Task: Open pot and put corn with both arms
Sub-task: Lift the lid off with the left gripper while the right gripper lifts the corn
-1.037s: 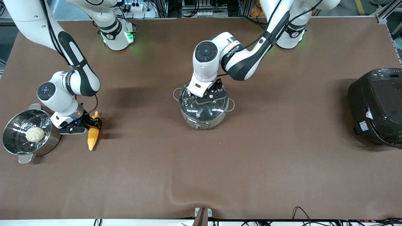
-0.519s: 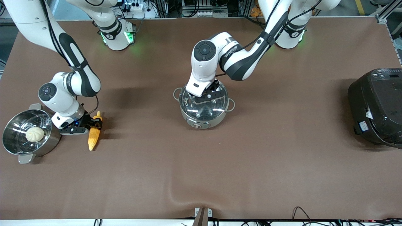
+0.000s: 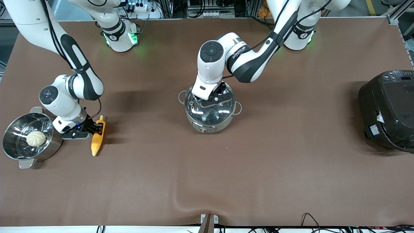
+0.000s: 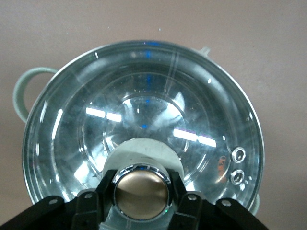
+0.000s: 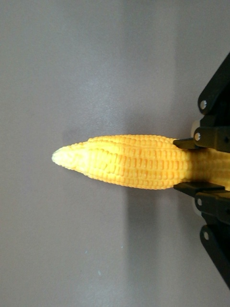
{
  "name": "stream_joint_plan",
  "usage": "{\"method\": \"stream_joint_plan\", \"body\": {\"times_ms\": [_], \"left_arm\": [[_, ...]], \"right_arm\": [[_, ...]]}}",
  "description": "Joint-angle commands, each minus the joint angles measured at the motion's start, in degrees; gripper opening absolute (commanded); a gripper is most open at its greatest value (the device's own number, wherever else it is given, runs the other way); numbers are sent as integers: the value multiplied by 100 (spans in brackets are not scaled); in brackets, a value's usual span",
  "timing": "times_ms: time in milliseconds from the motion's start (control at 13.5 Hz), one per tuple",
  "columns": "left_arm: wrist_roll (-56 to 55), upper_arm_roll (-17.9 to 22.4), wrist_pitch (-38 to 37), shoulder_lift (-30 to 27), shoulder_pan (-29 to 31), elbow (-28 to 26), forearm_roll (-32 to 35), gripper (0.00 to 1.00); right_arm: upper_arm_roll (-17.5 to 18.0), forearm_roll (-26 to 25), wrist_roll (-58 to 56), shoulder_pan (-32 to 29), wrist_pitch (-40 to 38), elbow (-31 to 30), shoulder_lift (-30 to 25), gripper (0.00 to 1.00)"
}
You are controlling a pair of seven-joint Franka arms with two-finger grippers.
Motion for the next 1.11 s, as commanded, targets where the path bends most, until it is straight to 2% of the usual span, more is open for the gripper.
{"method": "stream_joint_plan", "body": {"times_ms": [0, 148, 296, 370, 519, 667, 889, 1037], "left_arm": [[16, 91, -550, -751, 225, -14, 190, 0], [401, 83, -805, -1103, 550, -22, 191, 0], [1278, 56, -1217, -1420, 1199, -84, 182, 0], [1683, 47, -1332, -1474, 1490, -110, 182, 0], [2115, 47, -1334, -1500, 2026, -250, 182, 0], [2948, 47, -1255, -1509, 2623, -469, 182, 0], [3777, 21, -677, -1535, 3389, -1127, 182, 0], [3997, 21, -167, -1536, 3627, -1611, 182, 0]], "right_arm": [[17, -12, -1, 76, -567, 136, -440, 0], [17, -12, 43, 199, -1830, 627, -722, 0], [17, -12, 87, 383, -3149, 1268, -950, 0], [17, -12, 87, 480, -3494, 1471, -1030, 0], [26, -3, 201, 831, -3952, 1762, -1197, 0], [122, 128, 585, 1286, -4042, 1859, -1346, 0], [158, 172, 2717, 2550, -3990, 2315, -1172, 0], [158, 295, 4220, 3273, -3981, 2921, -637, 0]]}}
